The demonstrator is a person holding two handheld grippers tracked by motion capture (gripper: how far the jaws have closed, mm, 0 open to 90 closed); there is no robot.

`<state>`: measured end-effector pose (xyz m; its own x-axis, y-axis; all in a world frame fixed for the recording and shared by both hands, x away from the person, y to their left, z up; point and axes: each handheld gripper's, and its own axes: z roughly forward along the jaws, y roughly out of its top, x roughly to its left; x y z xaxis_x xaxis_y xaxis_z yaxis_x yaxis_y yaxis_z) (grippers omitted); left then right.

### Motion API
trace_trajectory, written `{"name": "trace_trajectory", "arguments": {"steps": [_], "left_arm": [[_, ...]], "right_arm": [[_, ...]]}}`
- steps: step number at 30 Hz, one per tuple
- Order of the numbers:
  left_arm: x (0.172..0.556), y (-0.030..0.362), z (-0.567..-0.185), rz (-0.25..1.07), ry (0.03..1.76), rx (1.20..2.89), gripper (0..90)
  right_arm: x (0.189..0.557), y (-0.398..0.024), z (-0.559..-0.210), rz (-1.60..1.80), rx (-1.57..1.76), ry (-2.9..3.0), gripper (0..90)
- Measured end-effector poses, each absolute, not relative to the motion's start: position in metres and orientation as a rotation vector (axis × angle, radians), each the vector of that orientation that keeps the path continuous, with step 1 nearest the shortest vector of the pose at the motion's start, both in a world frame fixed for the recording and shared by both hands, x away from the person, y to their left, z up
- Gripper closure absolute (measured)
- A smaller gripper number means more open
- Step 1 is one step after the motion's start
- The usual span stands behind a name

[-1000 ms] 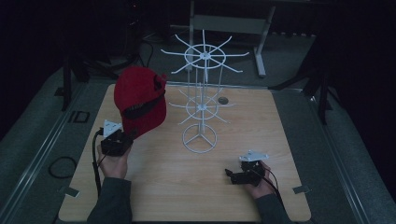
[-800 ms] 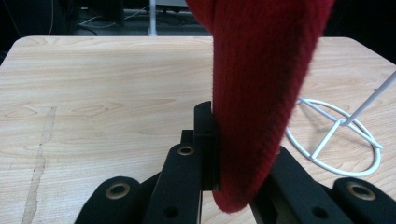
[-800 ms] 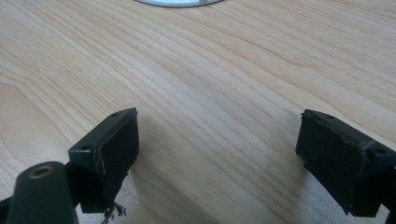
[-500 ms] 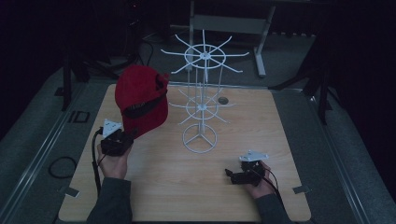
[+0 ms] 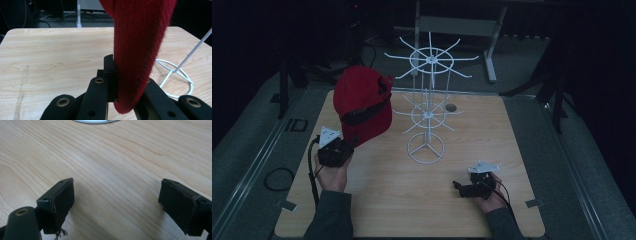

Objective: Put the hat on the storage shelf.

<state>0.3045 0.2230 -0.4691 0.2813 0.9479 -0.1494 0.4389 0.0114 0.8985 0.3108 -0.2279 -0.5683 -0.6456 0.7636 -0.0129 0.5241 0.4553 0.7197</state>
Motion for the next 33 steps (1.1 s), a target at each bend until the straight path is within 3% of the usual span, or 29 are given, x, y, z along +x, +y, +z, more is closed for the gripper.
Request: {"name": "trace_trajectory", "arguments": {"steps": [33], "left_arm": [[0.288, 0.228, -0.436, 0.695, 1.255, 1.541, 86.0]], "right_arm": [[0.311, -0.228, -0.568, 1.000, 1.097, 2.375, 13.1]]}}
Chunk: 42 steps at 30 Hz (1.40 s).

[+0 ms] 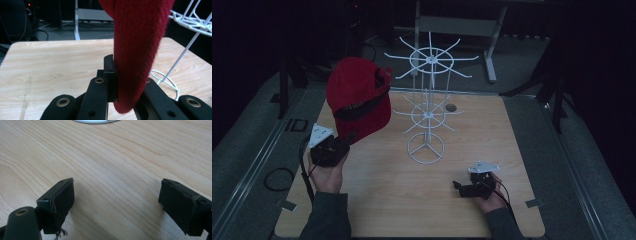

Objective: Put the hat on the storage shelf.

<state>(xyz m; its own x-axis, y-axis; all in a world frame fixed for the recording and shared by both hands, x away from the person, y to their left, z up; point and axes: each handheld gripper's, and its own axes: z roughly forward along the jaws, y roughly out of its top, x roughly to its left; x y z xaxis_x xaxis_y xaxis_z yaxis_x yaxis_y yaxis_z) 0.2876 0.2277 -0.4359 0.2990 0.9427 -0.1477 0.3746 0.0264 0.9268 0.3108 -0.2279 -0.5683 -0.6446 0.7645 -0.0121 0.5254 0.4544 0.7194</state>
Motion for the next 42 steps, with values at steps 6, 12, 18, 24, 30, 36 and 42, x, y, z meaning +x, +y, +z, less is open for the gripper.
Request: {"name": "trace_trajectory", "arguments": {"steps": [6, 12, 18, 24, 30, 36, 42], "left_arm": [[0.284, 0.231, -0.430, 0.701, 1.247, 1.528, 86.0], [0.284, 0.232, -0.425, 0.702, 1.250, 1.515, 86.0], [0.287, 0.230, -0.418, 0.704, 1.243, 1.504, 86.0], [0.288, 0.227, -0.410, 0.714, 1.235, 1.503, 86.0], [0.289, 0.225, -0.404, 0.721, 1.227, 1.493, 86.0], [0.291, 0.224, -0.400, 0.724, 1.224, 1.484, 86.0], [0.292, 0.224, -0.397, 0.724, 1.226, 1.474, 86.0]], "right_arm": [[0.311, -0.228, -0.568, 0.999, 1.100, 2.374, 13.1], [0.311, -0.228, -0.568, 1.001, 1.100, 2.373, 13.1], [0.311, -0.228, -0.568, 0.999, 1.100, 2.374, 13.1], [0.311, -0.228, -0.568, 1.000, 1.102, 2.375, 13.1], [0.311, -0.228, -0.568, 1.000, 1.102, 2.375, 13.1], [0.311, -0.228, -0.568, 1.000, 1.099, 2.375, 13.1], [0.311, -0.228, -0.568, 1.000, 1.098, 2.374, 13.1]]}}
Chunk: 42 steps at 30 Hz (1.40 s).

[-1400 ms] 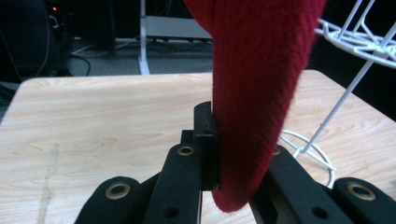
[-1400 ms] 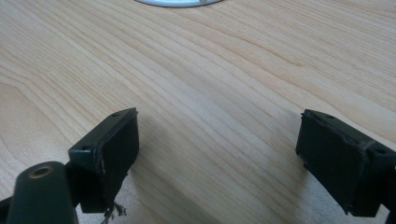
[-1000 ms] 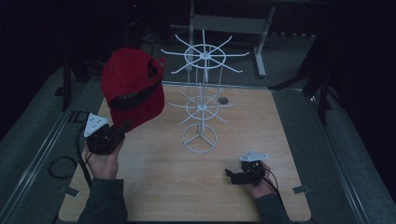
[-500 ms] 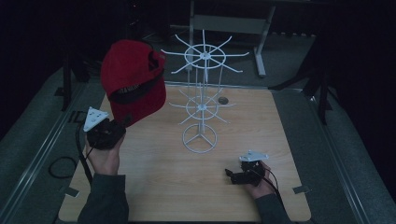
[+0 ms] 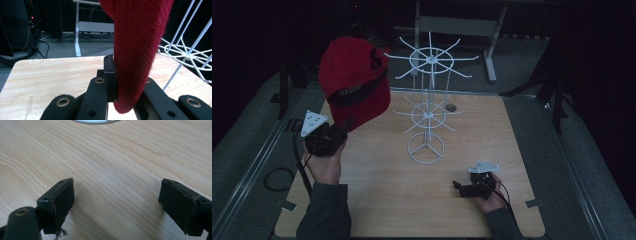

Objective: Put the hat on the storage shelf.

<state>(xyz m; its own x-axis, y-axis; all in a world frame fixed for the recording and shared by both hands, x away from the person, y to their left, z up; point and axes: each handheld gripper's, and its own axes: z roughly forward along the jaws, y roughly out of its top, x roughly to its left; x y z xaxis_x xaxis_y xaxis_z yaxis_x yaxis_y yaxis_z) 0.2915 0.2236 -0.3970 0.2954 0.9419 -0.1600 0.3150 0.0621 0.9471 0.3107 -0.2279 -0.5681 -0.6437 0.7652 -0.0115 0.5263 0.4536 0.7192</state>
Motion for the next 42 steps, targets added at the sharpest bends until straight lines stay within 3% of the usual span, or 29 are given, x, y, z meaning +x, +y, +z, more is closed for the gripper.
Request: {"name": "trace_trajectory", "arguments": {"steps": [42], "left_arm": [[0.288, 0.226, -0.377, 0.747, 1.210, 1.446, 86.0]], "right_arm": [[0.311, -0.228, -0.568, 1.000, 1.100, 2.374, 13.1]]}}
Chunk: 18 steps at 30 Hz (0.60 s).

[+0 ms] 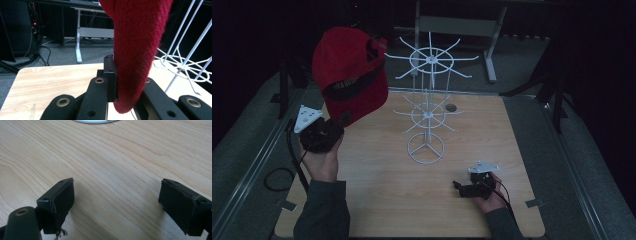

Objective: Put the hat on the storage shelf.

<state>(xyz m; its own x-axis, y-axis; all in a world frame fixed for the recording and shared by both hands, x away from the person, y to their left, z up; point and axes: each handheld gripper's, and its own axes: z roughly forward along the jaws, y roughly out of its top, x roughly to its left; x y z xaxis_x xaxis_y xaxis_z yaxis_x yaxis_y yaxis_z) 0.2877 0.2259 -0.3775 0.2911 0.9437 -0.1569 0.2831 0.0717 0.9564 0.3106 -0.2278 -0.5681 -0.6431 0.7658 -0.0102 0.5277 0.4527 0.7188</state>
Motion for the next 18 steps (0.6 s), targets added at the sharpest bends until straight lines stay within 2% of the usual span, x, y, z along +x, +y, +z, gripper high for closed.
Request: {"name": "trace_trajectory", "arguments": {"steps": [18], "left_arm": [[0.2853, 0.2260, -0.3704, 0.753, 1.198, 1.427, 86.0]], "right_arm": [[0.3106, -0.2279, -0.5682, 1.000, 1.098, 2.374, 13.1]]}}
